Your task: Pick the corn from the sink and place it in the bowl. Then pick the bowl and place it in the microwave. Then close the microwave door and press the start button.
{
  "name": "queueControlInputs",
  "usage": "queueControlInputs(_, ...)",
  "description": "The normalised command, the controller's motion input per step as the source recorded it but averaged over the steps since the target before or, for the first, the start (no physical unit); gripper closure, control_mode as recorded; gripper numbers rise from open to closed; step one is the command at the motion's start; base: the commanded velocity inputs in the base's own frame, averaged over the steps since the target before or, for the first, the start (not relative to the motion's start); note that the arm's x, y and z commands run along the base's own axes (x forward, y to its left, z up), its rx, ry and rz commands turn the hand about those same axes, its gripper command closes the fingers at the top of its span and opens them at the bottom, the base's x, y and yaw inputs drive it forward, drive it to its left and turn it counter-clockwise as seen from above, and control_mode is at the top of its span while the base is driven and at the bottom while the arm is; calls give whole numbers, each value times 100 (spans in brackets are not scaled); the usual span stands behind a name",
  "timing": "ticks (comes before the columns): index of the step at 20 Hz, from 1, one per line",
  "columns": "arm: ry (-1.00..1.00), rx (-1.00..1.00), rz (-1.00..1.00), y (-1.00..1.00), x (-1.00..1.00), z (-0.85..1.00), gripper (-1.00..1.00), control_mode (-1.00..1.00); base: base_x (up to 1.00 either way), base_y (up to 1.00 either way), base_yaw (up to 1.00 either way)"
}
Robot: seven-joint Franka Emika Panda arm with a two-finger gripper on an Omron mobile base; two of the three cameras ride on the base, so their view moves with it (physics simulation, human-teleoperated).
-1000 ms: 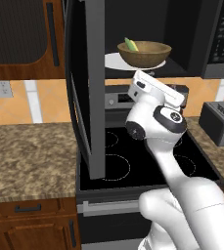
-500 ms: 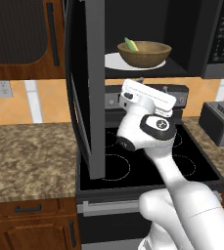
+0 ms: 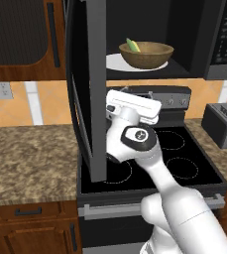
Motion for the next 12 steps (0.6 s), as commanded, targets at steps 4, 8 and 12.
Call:
queueControlInputs(4,0,-19,-11,52,26,-45,-100,-100,0,0,0)
queueControlInputs(8,0,-15,-11,53,29,-22,-100,-100,0,0,0)
queueControlInputs(12,0,-9,-8,58,42,-3,-100,-100,0,0,0)
